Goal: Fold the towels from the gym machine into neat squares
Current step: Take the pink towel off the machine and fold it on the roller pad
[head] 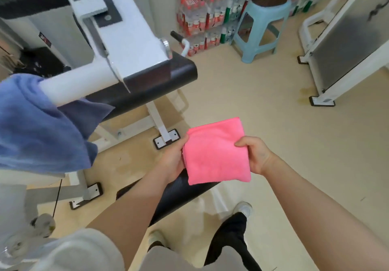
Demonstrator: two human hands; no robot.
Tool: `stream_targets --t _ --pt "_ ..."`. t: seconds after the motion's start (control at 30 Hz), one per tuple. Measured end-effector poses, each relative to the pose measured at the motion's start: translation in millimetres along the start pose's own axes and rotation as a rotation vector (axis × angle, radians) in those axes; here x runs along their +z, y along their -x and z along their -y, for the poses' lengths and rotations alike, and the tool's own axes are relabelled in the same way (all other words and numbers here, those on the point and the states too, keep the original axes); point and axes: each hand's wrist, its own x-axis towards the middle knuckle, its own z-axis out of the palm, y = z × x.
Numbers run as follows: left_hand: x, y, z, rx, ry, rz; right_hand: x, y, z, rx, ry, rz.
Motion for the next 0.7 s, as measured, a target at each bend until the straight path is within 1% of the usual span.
stream_targets --t 0.17,0.23,0.33,0.4,0.5,0.57,0.7 --pt "125.1 -42.8 1.4 -0.067 -0.095 0.062 -96.8 17.1 69.8 0.004 0.001 -0.011" --pt "167.4 -59.4 -0.1 -0.073 -0.058 0.092 -129.1 20.9 95.2 -0.023 -0.017 0.013" --pt "220.3 -80.3 -10.1 -0.109 0.057 0.068 -166.9 18.9 128.6 -0.043 -0.068 0.023" --pt "245.0 -99.0 -17.8 -0.082 0.087 0.08 -188.6 11.1 148.8 -0.067 -0.106 -0.019" --pt "273.4 -132.2 -37.7 -0.012 0.085 0.141 -217.2 -7.7 182.6 -0.124 -0.148 -0.092" --pt "289.5 -158.4 -54.2 0.004 0.071 0.161 -234.1 -22.3 206.7 -0.147 -0.167 -0.132" --pt "323.7 -222.8 -89.2 0.052 0.032 0.225 -267.1 -66.2 269.4 -0.183 -0.139 -0.196"
